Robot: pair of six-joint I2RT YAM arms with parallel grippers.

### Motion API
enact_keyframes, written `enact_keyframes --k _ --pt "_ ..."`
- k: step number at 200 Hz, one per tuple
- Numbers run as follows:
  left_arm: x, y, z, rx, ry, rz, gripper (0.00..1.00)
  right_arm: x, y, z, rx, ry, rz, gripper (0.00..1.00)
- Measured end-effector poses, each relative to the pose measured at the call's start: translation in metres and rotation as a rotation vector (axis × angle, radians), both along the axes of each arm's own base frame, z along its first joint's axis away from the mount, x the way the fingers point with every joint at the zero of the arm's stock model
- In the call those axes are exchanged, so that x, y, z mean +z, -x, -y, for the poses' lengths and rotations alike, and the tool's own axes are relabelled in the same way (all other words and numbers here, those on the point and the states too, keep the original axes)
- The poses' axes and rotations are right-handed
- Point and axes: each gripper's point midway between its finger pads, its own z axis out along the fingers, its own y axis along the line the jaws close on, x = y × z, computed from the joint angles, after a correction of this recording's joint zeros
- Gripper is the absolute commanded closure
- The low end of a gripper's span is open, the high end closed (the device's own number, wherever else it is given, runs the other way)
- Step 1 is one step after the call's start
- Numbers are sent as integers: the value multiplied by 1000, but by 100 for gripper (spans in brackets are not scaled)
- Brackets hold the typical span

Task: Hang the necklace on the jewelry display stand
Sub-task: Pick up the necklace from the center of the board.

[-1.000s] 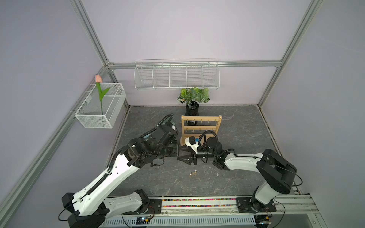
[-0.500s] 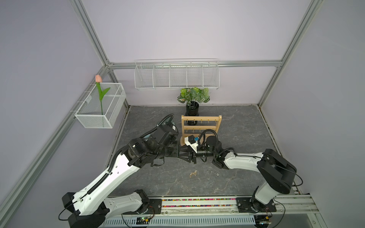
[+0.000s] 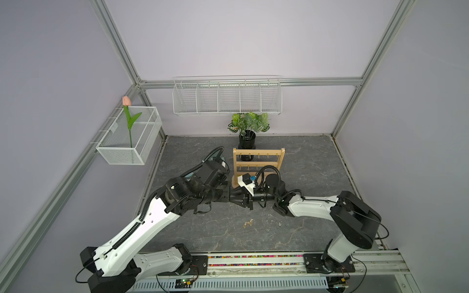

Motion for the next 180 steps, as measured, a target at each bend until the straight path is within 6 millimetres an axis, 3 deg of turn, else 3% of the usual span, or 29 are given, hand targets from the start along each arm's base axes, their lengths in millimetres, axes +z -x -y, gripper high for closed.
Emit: enact_keyframes --k 52,90,108,180 --pt "0 -1 -1 3 -2 3 100 -4 3 0 19 6 -9 81" --pt "0 -1 -1 7 -5 6 100 -4 3 0 23 6 -10 85" --pt "0 -1 -1 8 -6 7 100 -4 3 0 23 6 -13 93" --pt "-4 -3 -4 19 -23 11 100 -3 5 0 30 6 -15 93"
